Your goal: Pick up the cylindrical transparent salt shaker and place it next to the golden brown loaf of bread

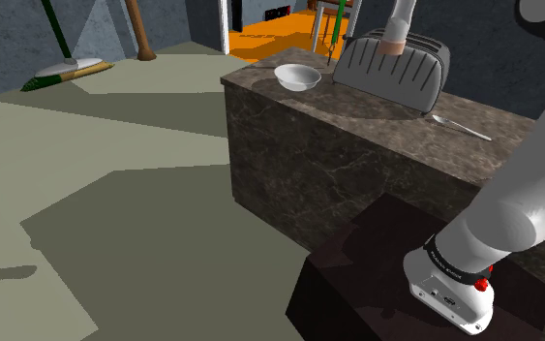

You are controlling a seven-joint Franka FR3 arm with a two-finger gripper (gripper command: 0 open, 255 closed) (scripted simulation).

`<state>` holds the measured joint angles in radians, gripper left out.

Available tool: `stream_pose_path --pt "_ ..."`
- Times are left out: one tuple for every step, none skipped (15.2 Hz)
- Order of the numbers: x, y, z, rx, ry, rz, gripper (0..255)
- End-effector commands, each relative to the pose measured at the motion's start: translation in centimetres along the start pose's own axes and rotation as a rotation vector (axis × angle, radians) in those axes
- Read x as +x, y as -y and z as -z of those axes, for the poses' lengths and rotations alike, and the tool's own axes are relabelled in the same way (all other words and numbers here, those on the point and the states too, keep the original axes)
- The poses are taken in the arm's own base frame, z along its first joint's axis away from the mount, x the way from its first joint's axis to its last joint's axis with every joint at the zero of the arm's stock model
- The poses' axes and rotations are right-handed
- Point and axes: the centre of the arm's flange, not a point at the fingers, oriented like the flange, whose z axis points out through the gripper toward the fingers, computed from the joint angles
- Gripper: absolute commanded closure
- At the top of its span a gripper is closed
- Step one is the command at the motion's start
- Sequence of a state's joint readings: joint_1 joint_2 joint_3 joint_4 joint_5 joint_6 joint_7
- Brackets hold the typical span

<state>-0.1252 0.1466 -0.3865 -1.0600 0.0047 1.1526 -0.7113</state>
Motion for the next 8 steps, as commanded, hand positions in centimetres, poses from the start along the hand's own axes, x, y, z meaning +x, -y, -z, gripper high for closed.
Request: stream_pose_path --pt "-0.1 0.0 1.1 0.0 0.0 0.0 255" --pt "-0.1 0.0 1.6 0.0 0.0 0.0 255" --pt "-0.2 0.0 2.2 0.0 0.0 0.0 255" --pt "-0.2 0.0 2.7 0.0 0.0 0.0 255" --pt "-0.2 0.0 3.2 0.0 0.0 0.0 255" --pt "-0.2 0.0 3.5 0.0 0.0 0.0 255" --pt "-1.6 -0.1 3.4 0.0 0.0 0.0 255" --pt "-2.9 -0.2 3.3 0.0 0.0 0.0 255"
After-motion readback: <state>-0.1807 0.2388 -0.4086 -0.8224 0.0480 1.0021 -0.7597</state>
